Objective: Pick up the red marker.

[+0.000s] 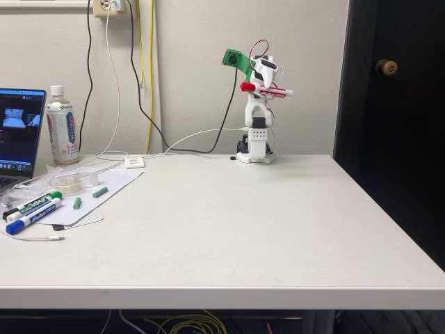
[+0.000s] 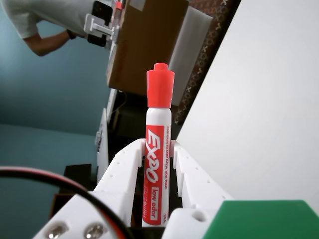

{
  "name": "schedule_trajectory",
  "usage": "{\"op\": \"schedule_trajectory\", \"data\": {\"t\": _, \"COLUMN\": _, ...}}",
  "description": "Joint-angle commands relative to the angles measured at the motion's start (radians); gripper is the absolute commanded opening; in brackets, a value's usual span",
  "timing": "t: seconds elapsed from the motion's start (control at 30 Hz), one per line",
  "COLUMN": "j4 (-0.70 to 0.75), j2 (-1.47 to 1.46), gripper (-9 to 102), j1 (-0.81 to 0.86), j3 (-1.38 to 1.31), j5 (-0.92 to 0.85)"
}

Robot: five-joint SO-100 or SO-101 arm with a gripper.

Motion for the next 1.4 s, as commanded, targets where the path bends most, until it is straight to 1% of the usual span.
{"op": "schedule_trajectory", "data": {"t": 0.0, "j4": -0.043, "j2": 0.086, "gripper": 0, "j1": 0.012, "j3": 0.032, "j5": 0.052}}
{"op": "schedule_trajectory", "data": {"t": 0.17, "j4": -0.046, "j2": 0.095, "gripper": 0, "j1": 0.011, "j3": 0.035, "j5": 0.118}}
{"op": "schedule_trajectory", "data": {"t": 0.4, "j4": -0.092, "j2": 0.095, "gripper": 0, "j1": 0.035, "j3": 0.031, "j5": 0.215}}
{"op": "schedule_trajectory", "data": {"t": 0.97, "j4": -0.140, "j2": 0.080, "gripper": 0, "j1": 0.037, "j3": 0.049, "j5": 0.311}}
{"op": "schedule_trajectory", "data": {"t": 1.37, "j4": -0.146, "j2": 0.087, "gripper": 0, "j1": 0.040, "j3": 0.064, "j5": 0.331}}
